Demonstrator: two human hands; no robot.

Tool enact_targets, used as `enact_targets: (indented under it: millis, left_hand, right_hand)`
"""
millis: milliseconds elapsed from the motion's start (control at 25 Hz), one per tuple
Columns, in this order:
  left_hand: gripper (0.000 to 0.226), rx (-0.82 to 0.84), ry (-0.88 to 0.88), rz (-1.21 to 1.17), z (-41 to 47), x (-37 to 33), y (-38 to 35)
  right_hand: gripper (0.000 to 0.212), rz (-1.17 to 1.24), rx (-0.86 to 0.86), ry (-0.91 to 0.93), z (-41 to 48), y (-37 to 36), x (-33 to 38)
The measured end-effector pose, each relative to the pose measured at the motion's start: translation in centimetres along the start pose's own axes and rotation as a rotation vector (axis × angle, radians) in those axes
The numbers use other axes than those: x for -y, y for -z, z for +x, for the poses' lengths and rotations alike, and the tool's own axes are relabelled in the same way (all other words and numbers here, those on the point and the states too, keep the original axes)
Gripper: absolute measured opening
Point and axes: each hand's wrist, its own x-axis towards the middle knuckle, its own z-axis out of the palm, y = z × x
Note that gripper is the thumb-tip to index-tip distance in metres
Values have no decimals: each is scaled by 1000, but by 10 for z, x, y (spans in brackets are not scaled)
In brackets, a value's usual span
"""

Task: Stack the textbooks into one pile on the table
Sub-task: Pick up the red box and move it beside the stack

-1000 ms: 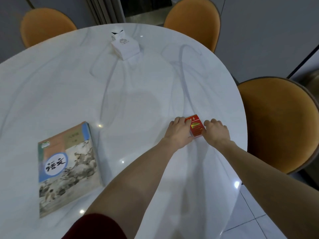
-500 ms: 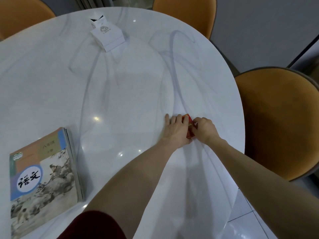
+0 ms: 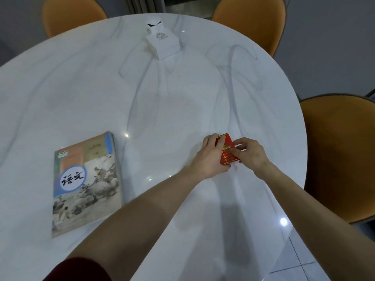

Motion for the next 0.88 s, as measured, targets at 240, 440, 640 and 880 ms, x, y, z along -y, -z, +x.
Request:
enact_targets:
  millis: [240,440,640,880]
  left_hand:
    - [88,-47,60,38,-77,45,56]
    - [89,-124,142,34,-153,92,99]
    - [88,-158,180,67,-226,140,135]
    - [92,-184,220,25,-320,206,175]
  right_hand:
    - [27,56,83,56,-50,-72,48]
    - [27,46,137,103,-102,-144,90]
    - [26,20,170,135,-152,-217,124]
    - [17,36,261,149,-209,-307,159]
